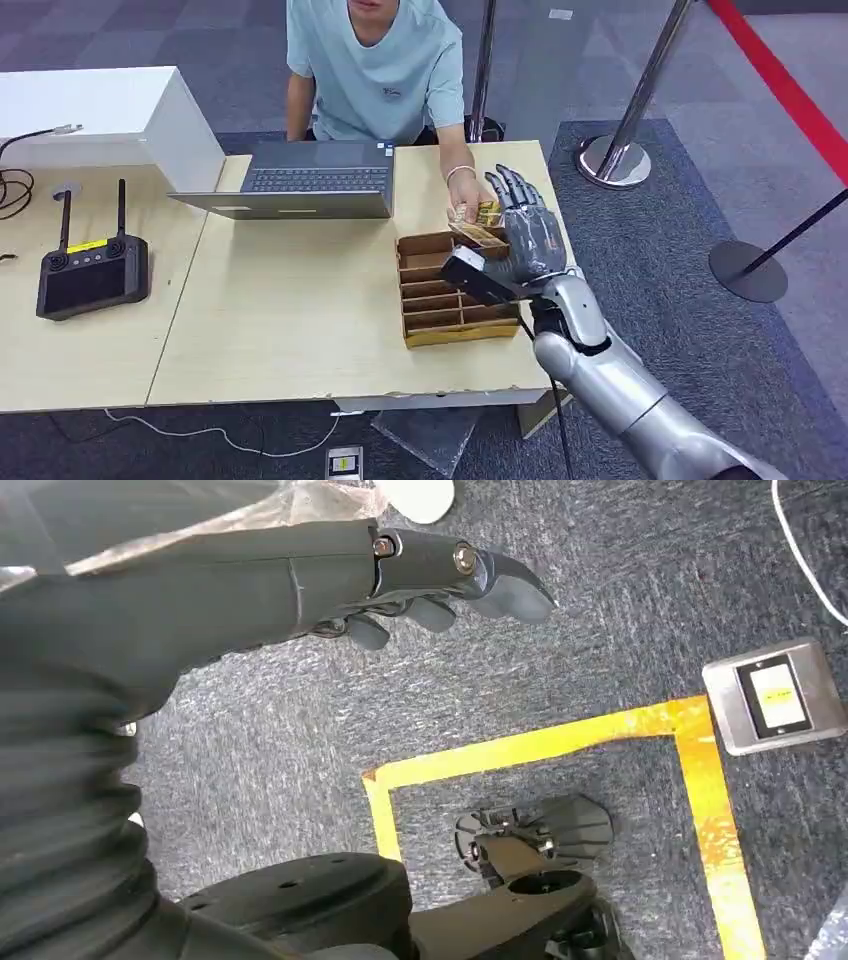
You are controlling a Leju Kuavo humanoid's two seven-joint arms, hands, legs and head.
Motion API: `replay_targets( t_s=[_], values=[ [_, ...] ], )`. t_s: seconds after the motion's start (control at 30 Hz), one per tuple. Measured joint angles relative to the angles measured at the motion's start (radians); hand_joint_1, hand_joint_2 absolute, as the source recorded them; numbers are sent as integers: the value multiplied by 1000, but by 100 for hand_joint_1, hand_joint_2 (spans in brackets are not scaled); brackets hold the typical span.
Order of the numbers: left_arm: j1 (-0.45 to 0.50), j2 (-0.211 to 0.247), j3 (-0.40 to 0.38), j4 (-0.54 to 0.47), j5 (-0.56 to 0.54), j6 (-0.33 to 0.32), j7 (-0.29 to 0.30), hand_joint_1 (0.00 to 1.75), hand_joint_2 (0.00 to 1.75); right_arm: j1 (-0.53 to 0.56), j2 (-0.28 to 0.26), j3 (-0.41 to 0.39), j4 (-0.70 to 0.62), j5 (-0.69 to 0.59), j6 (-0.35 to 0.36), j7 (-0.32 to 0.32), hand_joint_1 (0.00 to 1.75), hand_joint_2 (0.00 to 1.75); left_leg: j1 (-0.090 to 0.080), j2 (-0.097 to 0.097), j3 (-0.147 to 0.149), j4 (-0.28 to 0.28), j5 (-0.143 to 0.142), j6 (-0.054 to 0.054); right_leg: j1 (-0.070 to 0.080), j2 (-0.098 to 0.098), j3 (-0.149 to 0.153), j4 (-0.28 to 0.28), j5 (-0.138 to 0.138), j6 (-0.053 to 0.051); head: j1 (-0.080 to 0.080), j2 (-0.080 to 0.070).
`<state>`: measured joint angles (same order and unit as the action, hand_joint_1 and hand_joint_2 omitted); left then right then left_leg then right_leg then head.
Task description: Pass the card to the sensor for recognition and then transmit it.
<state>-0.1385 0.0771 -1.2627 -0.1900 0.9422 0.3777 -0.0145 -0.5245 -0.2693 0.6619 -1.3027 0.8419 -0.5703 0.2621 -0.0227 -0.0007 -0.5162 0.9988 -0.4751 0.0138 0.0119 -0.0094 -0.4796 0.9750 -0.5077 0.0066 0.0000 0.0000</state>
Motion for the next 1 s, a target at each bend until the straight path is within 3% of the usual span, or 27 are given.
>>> replay_targets(
  t_s=[0.03, 0.07, 0.13, 1.0],
  values=[
    [0, 0, 0, 0, 0, 0, 0, 0, 175, 0, 0, 0, 0, 0, 0, 0, 63, 175, 0, 0, 0, 0, 0, 0, 0, 0, 0, 0, 0, 0, 0, 0],
    [0, 0, 0, 0, 0, 0, 0, 0, 175, 0, 0, 0, 2, 0, 0, 0, 161, 175, 0, 0, 0, 0, 0, 0, 0, 0, 0, 0, 0, 0, 0, 0],
    [0, 0, 0, 0, 1, 1, -4, 0, 175, -1, 2, -4, 5, -1, 0, 0, 175, 175, 0, 0, 0, 0, 0, 0, 0, 0, 0, 0, 0, 0, 0, 0],
    [0, 0, 0, 0, 4, 4, -10, 0, 175, 1, 5, -6, 5, -27, -23, -3, 175, 175, 0, 0, 0, 0, 0, 0, 0, 0, 0, 0, 0, 0, 0, 0]
  ],
)
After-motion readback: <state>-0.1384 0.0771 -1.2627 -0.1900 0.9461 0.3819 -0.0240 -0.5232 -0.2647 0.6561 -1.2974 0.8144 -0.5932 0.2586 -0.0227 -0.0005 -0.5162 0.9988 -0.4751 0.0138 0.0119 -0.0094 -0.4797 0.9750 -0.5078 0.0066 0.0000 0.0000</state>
